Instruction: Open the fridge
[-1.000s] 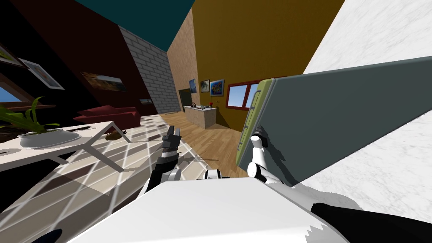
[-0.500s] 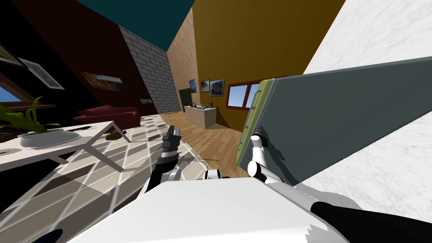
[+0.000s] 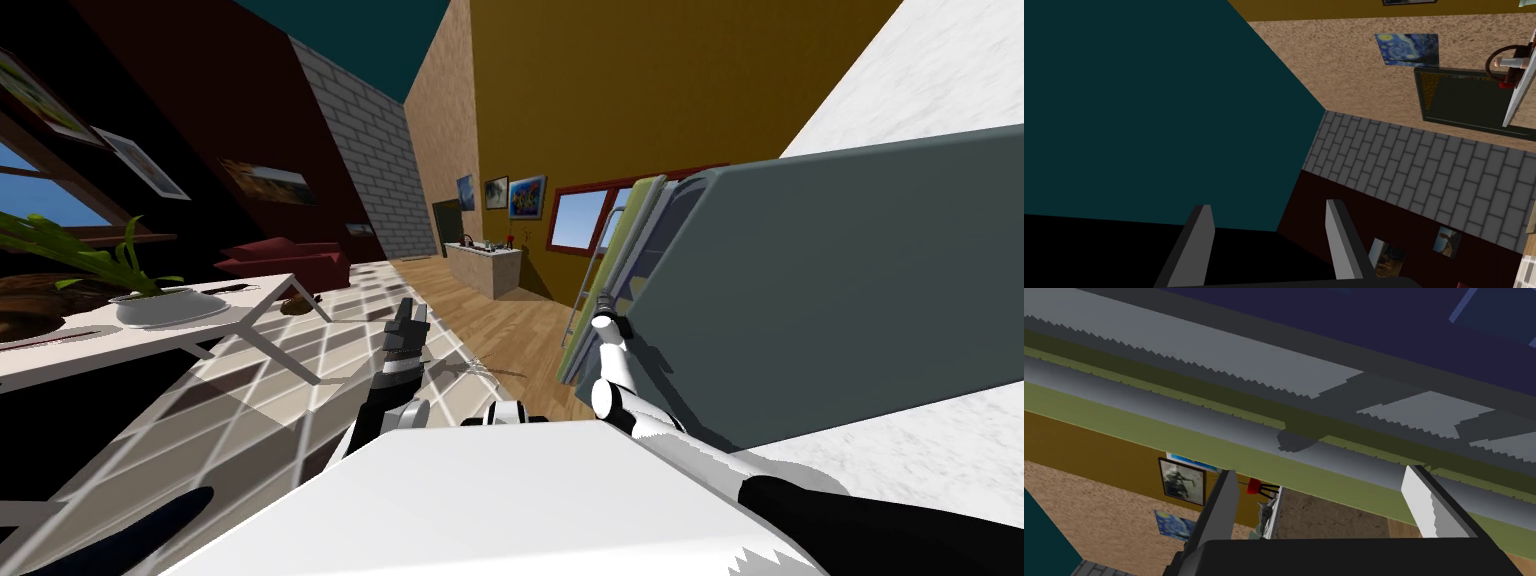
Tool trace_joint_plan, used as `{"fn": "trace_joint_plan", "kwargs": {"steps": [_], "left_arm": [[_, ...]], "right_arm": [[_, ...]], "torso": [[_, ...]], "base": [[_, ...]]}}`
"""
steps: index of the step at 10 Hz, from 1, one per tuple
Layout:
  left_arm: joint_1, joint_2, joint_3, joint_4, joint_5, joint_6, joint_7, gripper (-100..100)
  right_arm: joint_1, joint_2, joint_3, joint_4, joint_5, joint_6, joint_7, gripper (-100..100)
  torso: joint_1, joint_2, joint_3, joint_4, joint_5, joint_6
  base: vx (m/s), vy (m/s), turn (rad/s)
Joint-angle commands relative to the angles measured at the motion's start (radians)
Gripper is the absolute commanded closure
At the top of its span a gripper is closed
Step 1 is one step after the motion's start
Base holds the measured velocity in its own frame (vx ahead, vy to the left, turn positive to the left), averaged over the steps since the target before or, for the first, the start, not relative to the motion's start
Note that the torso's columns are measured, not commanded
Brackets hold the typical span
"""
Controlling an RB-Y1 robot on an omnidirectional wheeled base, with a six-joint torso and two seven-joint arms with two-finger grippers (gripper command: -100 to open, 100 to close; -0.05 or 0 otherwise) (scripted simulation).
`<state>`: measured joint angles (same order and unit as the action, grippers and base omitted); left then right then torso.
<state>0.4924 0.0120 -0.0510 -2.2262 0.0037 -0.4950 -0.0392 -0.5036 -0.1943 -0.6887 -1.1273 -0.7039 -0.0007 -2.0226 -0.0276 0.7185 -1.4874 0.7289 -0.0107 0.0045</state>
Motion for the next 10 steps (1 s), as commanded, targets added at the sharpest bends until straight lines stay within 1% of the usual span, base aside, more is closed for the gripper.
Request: {"fn": "trace_joint_plan", "kwargs": {"steps": [1, 2, 6, 7, 8, 9, 10], "left_arm": [[0.000, 0.000, 0.000, 0.000, 0.000, 0.000, 0.000, 0], [0.000, 0.000, 0.000, 0.000, 0.000, 0.000, 0.000, 0], [0.000, 0.000, 0.000, 0.000, 0.000, 0.000, 0.000, 0], [0.000, 0.000, 0.000, 0.000, 0.000, 0.000, 0.000, 0], [0.000, 0.000, 0.000, 0.000, 0.000, 0.000, 0.000, 0], [0.000, 0.000, 0.000, 0.000, 0.000, 0.000, 0.000, 0], [0.000, 0.000, 0.000, 0.000, 0.000, 0.000, 0.000, 0]], "right_arm": [[0.005, -0.019, 0.051, 0.009, 0.082, 0.000, 0.080, -100], [0.005, -0.019, 0.051, 0.009, 0.091, 0.000, 0.108, -100], [0.005, -0.019, 0.051, 0.009, 0.091, 0.000, 0.210, -100], [-0.019, -0.028, 0.049, 0.004, 0.100, 0.036, 0.201, -100], [-0.027, -0.034, 0.047, 0.004, 0.102, 0.044, 0.203, -100], [-0.020, -0.021, 0.060, 0.020, 0.098, 0.029, 0.201, -100], [0.007, -0.007, 0.056, 0.002, 0.091, 0.007, 0.193, 100]], "torso": [[0.001, 0.002, 0.001, 0.001, 0.001, 0.000], [0.002, 0.001, 0.001, 0.001, 0.002, 0.001], [0.005, -0.002, -0.002, 0.002, 0.004, 0.000], [0.005, -0.002, -0.002, 0.002, 0.004, 0.000], [0.008, -0.004, -0.002, 0.004, 0.006, -0.002], [0.012, -0.003, -0.002, 0.005, 0.008, -0.002], [0.012, 0.004, 0.002, 0.003, 0.006, -0.002]], "base": [[0.001, -0.012, 0.009], [-0.004, -0.007, 0.006], [-0.002, 0.001, -0.003], [0.016, 0.063, -0.041], [0.055, 0.110, -0.025], [0.021, 0.062, 0.004], [-0.037, -0.053, 0.055]]}}
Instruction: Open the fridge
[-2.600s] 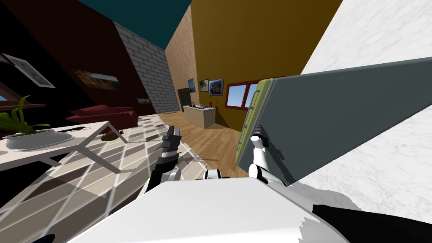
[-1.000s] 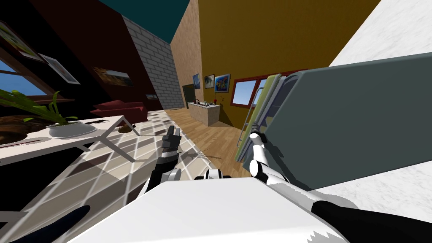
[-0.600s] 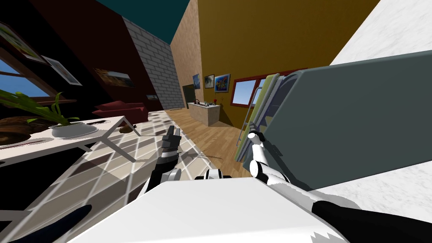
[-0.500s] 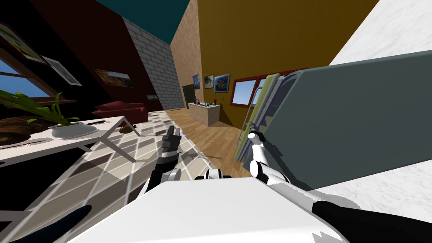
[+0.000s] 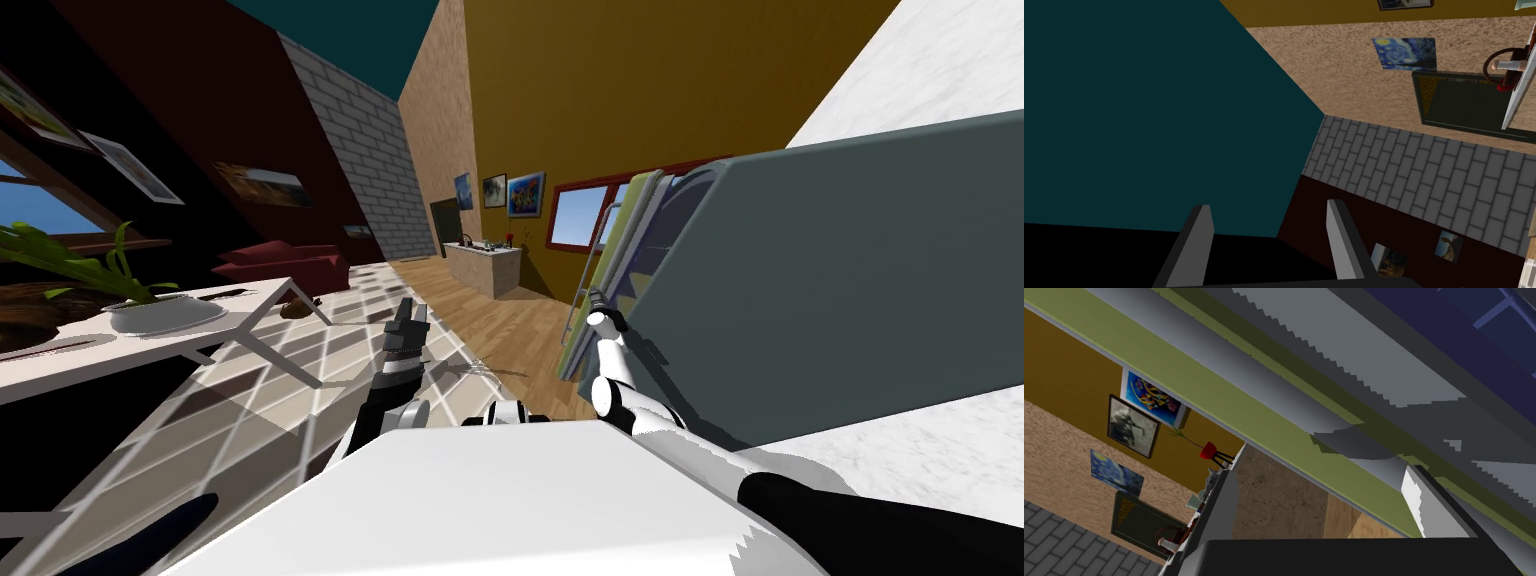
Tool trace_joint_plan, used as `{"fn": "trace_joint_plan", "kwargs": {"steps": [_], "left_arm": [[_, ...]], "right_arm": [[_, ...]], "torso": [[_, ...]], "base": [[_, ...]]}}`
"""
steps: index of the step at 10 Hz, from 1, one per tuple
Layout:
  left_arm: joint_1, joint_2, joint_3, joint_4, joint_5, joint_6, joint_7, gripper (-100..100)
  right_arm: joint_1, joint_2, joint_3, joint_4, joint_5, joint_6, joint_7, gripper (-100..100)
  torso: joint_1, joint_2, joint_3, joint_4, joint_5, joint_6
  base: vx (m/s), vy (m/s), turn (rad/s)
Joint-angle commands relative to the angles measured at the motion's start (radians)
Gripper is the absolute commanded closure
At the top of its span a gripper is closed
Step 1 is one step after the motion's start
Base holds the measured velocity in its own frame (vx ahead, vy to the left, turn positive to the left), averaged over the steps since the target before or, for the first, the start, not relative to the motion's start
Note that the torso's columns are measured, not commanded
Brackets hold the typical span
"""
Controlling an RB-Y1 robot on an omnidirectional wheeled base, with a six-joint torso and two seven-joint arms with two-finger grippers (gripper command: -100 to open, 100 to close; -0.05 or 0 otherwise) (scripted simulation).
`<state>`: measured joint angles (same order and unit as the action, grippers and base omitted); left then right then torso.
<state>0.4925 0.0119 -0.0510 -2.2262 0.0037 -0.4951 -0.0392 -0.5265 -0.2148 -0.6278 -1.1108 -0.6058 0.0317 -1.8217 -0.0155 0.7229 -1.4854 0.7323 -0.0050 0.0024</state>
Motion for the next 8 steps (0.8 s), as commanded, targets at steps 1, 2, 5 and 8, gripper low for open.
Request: {"fn": "trace_joint_plan", "kwargs": {"steps": [1, 2, 5, 8], "left_arm": [[0.000, 0.000, 0.000, 0.000, 0.000, 0.000, 0.000, 0], [0.000, 0.000, 0.000, 0.000, 0.000, 0.000, 0.000, 0], [0.000, 0.000, 0.000, 0.000, 0.000, 0.000, 0.000, 0], [0.000, 0.000, 0.000, 0.000, 0.000, 0.000, 0.000, 0]], "right_arm": [[0.011, 0.006, 0.000, 0.001, -0.004, -0.016, -0.004, 100], [0.002, -0.002, -0.024, 0.009, -0.001, -0.023, 0.006, 100], [-0.008, -0.011, -0.049, 0.017, 0.003, -0.024, 0.017, 100], [-0.027, -0.029, -0.098, 0.033, 0.010, -0.028, 0.039, 100]], "torso": [[-0.001, 0.010, 0.006, 0.003, -0.001, -0.001], [0.009, 0.015, 0.009, 0.005, 0.002, -0.001], [0.011, 0.005, 0.003, 0.006, 0.007, 0.000], [0.007, 0.013, 0.008, 0.008, 0.006, 0.001]], "base": [[-0.019, -0.042, 0.018], [0.154, 0.133, -0.037], [0.184, 0.183, -0.066], [0.211, 0.204, -0.058]]}}
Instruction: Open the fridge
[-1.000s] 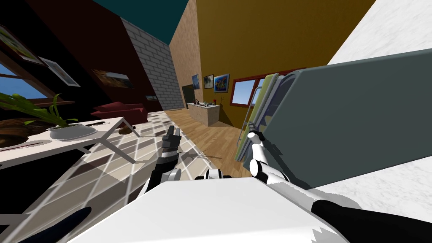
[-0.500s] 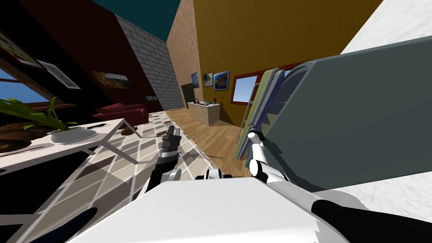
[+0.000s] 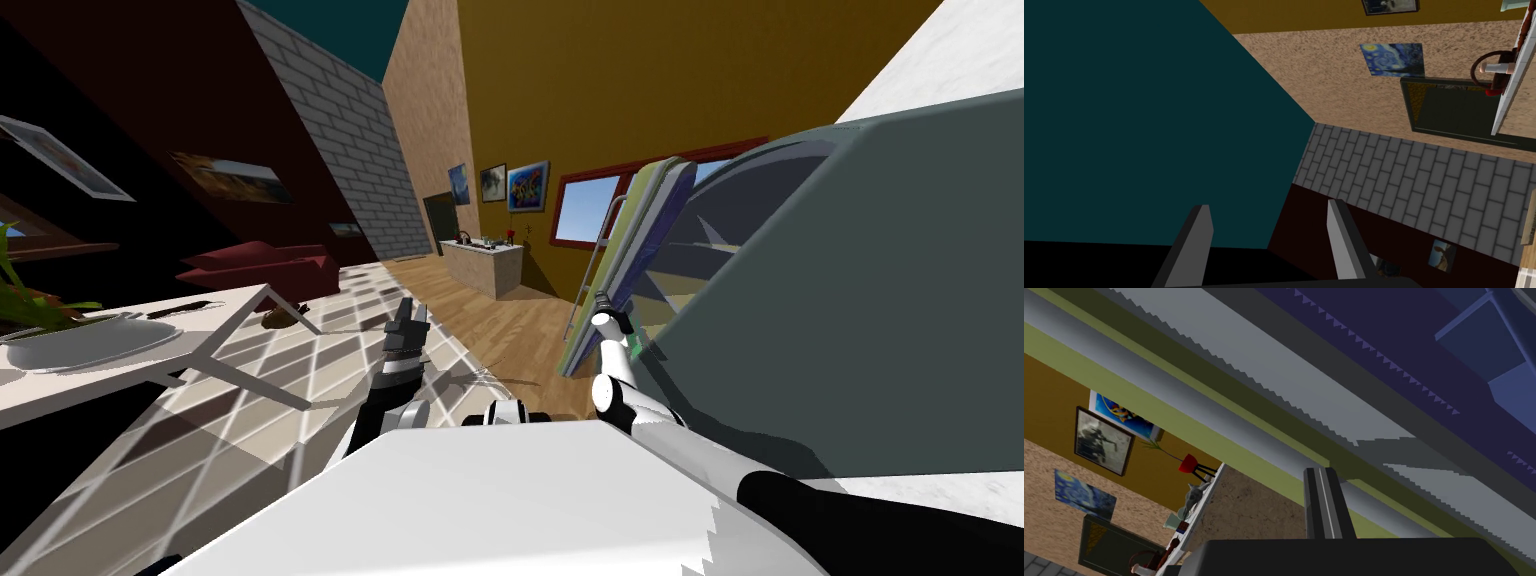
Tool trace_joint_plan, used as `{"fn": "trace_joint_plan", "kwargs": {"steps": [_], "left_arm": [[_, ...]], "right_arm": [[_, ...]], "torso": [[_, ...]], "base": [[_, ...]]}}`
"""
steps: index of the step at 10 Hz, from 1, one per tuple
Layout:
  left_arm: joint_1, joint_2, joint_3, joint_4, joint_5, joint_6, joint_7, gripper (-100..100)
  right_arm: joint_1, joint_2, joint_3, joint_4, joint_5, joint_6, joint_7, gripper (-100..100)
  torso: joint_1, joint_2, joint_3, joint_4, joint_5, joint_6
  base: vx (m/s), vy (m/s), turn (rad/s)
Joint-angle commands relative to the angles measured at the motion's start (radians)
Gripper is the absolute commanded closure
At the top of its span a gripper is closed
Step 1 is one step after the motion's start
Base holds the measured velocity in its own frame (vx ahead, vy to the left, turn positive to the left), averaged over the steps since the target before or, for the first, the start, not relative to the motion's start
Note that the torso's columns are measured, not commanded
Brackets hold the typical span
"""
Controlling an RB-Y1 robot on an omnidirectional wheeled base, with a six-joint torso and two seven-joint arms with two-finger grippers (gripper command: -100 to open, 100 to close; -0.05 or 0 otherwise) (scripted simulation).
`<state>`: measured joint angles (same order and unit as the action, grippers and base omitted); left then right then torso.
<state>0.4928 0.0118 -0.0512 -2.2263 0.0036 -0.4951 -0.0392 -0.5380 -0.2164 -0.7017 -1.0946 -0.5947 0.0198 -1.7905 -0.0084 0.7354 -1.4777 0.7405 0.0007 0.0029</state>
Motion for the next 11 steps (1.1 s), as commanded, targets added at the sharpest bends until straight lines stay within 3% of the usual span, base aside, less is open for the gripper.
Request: {"fn": "trace_joint_plan", "kwargs": {"steps": [1, 6, 11], "left_arm": [[0.000, 0.000, 0.000, 0.000, 0.000, 0.000, 0.000, 0], [0.000, 0.000, 0.000, 0.000, 0.000, 0.000, 0.000, 0], [0.000, 0.000, 0.000, 0.000, 0.000, 0.000, 0.000, 0]], "right_arm": [[-0.016, -0.027, -0.024, 0.016, -0.001, -0.016, 0.008, 100], [-0.045, -0.054, -0.097, 0.040, 0.010, -0.022, 0.042, 100], [-0.065, -0.072, -0.146, 0.056, 0.018, -0.025, 0.064, 100]], "torso": [[-0.001, -0.001, 0.000, 0.001, 0.000, 0.003], [0.005, 0.002, 0.001, -0.001, 0.000, -0.001], [0.011, 0.002, 0.001, -0.002, 0.001, -0.003]], "base": [[0.224, 0.183, -0.050], [0.188, 0.188, -0.069], [0.201, 0.198, -0.062]]}}
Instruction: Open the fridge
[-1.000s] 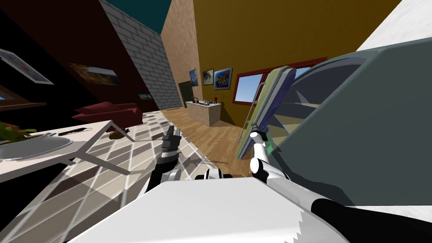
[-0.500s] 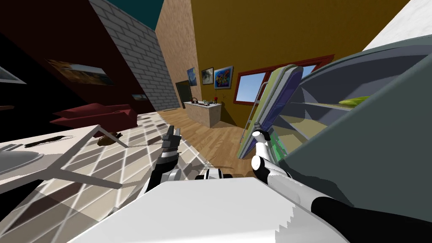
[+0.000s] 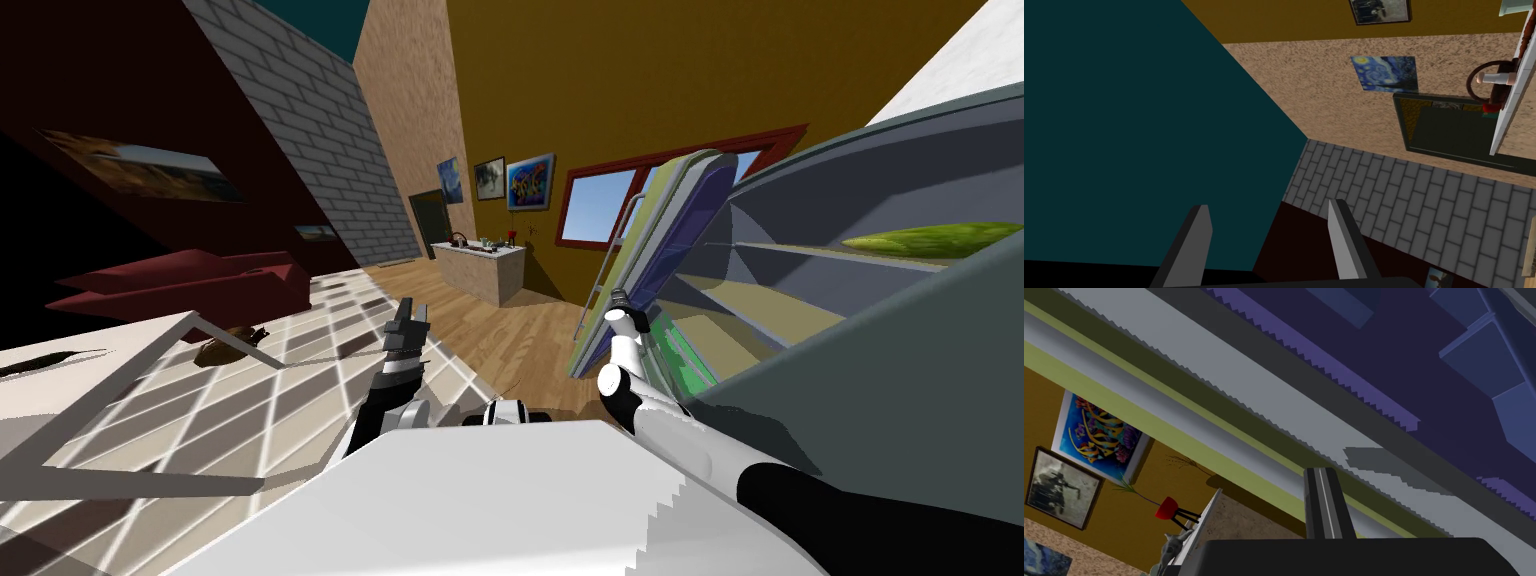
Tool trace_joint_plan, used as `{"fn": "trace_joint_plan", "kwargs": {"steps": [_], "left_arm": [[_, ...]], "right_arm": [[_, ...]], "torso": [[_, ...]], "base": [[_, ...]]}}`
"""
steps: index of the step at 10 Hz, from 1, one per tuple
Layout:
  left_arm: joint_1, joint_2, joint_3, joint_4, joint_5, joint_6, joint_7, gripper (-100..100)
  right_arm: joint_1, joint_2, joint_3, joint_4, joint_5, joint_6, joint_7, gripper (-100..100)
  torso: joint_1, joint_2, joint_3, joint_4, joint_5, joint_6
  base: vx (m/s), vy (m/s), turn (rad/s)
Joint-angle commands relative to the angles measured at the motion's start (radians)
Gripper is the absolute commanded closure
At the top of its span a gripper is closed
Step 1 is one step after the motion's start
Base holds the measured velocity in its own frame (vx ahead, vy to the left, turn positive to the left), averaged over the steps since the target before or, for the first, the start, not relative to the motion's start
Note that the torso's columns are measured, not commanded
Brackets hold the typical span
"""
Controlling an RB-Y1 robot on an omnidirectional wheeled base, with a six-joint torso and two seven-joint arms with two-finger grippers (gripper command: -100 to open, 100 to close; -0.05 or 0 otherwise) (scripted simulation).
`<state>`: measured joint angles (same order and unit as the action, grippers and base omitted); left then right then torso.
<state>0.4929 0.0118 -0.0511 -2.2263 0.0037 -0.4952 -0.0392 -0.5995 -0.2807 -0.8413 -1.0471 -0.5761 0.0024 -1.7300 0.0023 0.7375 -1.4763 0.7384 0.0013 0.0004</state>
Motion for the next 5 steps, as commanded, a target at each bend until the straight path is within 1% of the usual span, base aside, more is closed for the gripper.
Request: {"fn": "trace_joint_plan", "kwargs": {"steps": [1, 2, 3, 4, 5], "left_arm": [[0.000, 0.000, 0.000, 0.000, 0.000, 0.000, 0.000, 0], [0.000, 0.000, 0.000, 0.000, 0.000, 0.000, 0.000, 0], [0.000, 0.000, 0.000, 0.000, 0.000, 0.000, 0.000, 0], [0.000, 0.000, 0.000, 0.000, 0.000, 0.000, 0.000, 0], [0.000, 0.000, 0.000, 0.000, 0.000, 0.000, 0.000, 0]], "right_arm": [[-0.013, -0.016, -0.031, 0.016, 0.003, -0.010, 0.014, 100], [-0.013, -0.016, -0.031, 0.016, 0.003, -0.010, 0.014, 100], [-0.012, -0.017, -0.026, 0.018, 0.001, -0.011, 0.011, 100], [-0.020, -0.015, -0.059, 0.018, -0.010, -0.013, -0.014, -100], [-0.024, -0.014, -0.079, 0.016, -0.016, -0.014, -0.029, -100]], "torso": [[-0.002, 0.000, 0.000, 0.000, -0.001, -0.001], [-0.004, -0.001, 0.000, -0.001, -0.002, 0.000], [-0.005, 0.003, 0.002, 0.000, -0.002, 0.000], [-0.009, 0.008, 0.005, 0.001, -0.003, 0.000], [-0.008, 0.004, 0.003, 0.001, -0.003, 0.000]], "base": [[0.230, 0.199, -0.069], [0.160, 0.174, -0.045], [0.056, 0.075, -0.004], [0.092, 0.042, -0.039], [0.153, 0.069, -0.063]]}}
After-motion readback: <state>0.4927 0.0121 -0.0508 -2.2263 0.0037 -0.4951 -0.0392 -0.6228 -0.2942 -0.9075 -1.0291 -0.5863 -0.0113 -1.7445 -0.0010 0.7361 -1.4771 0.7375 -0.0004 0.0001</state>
